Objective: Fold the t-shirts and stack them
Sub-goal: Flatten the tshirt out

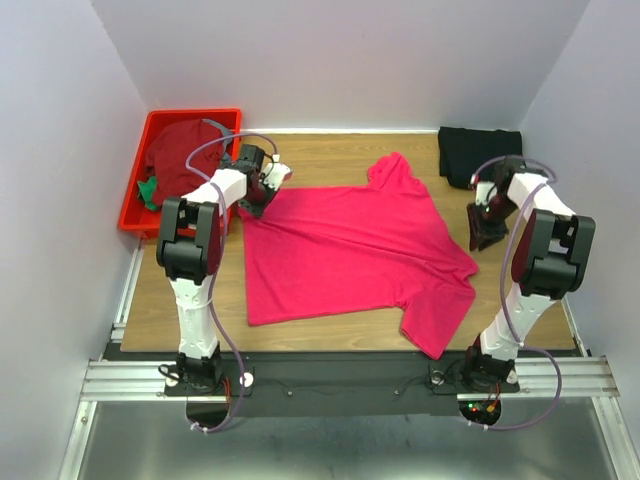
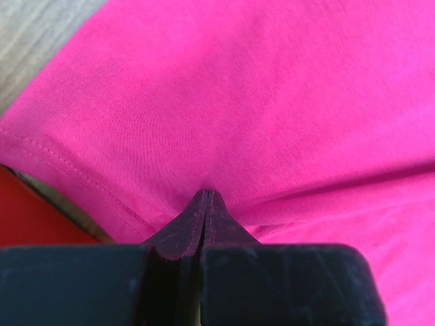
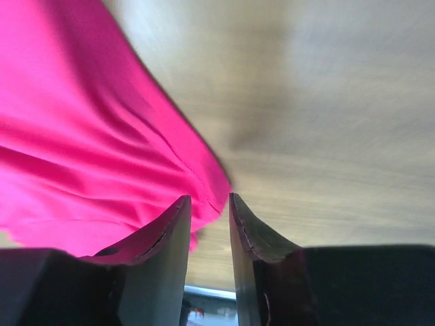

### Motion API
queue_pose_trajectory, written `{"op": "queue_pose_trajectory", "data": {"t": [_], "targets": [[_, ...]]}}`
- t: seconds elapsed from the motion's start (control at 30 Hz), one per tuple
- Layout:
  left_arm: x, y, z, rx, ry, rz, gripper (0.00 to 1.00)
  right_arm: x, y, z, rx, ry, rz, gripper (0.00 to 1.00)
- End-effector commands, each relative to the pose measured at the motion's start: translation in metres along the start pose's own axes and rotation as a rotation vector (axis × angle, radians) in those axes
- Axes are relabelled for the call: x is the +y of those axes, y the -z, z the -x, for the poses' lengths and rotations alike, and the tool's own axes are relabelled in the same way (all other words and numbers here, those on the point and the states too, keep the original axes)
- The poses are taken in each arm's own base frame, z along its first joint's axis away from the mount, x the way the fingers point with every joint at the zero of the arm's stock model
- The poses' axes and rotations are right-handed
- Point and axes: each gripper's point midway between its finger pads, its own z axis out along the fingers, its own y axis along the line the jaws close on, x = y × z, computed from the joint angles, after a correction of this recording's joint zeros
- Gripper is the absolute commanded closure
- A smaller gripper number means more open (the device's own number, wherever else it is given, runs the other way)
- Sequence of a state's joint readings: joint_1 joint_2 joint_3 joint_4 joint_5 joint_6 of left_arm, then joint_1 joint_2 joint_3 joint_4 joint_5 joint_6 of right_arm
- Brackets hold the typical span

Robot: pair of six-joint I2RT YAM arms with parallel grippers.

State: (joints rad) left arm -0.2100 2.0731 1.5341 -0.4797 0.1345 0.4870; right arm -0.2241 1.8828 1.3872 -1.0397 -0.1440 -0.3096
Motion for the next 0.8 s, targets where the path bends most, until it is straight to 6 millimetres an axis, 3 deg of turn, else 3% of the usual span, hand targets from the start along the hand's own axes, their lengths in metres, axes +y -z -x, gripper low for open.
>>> {"op": "queue_pose_trajectory", "data": {"t": [0.0, 0.13, 0.3, 0.43, 0.77], "targets": [[-0.013, 0.001, -0.008, 0.059, -0.034, -0.053, 1.00, 0.012, 0.052, 0.074, -0.281, 0.026, 0.058, 0.69], [-0.014, 0.003, -0.002, 0.052, -0.057, -0.049, 1.00, 0.015, 0.048, 0.116, -0.373, -0.049, 0.113, 0.74], [-0.013, 0.001, -0.004, 0.066, -0.061, -0.044, 1.00, 0.030, 0.031, 0.144, -0.383, -0.084, 0.227, 0.70], [-0.013, 0.000, -0.006, 0.072, -0.061, -0.042, 1.00, 0.048, 0.016, 0.152, -0.363, -0.084, 0.305, 0.64], [-0.011, -0.001, -0.012, 0.095, -0.065, -0.032, 0.98, 0.082, -0.015, 0.158, -0.301, -0.119, 0.455, 0.64]]}}
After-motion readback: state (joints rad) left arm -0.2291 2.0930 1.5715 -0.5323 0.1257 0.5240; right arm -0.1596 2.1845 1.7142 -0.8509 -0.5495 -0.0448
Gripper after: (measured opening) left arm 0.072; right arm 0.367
